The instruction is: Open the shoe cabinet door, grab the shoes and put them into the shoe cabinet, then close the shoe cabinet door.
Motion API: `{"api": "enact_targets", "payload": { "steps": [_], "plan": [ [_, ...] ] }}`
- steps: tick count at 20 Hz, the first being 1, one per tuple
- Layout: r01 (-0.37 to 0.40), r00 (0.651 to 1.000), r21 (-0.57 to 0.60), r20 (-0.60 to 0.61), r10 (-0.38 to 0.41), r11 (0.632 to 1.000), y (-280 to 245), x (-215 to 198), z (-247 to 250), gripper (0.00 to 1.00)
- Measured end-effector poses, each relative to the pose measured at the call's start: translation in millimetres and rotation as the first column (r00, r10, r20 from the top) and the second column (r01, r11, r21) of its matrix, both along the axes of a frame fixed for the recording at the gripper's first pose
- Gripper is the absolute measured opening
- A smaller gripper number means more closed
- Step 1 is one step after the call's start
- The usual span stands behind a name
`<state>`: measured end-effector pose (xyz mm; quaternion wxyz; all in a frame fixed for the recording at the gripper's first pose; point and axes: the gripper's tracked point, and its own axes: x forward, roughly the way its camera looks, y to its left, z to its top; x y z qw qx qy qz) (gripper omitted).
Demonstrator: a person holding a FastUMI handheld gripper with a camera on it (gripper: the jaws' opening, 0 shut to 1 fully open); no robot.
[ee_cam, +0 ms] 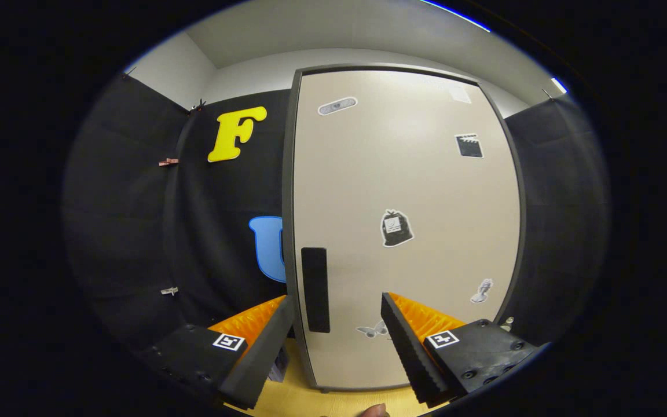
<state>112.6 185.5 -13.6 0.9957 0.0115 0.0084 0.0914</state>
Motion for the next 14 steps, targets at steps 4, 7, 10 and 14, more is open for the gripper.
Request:
{"api": "enact_targets", "payload": {
  "steps": [4,7,10,14],
  "plan": [
    [0.002,1.000,0.008,-0.017,-0.002,1.000,23.1,34.4,-14.4,0.98],
    [0.015,1.000,0.020,-0.022,-0.014,1.000,31.6,56.3,-20.7,0.85],
    [0.031,0.999,0.024,-0.022,-0.031,0.999,37.4,69.9,-25.2,0.67],
    [0.090,0.996,-0.009,0.007,-0.090,0.996,31.8,75.7,-26.3,0.45]
  ]
}}
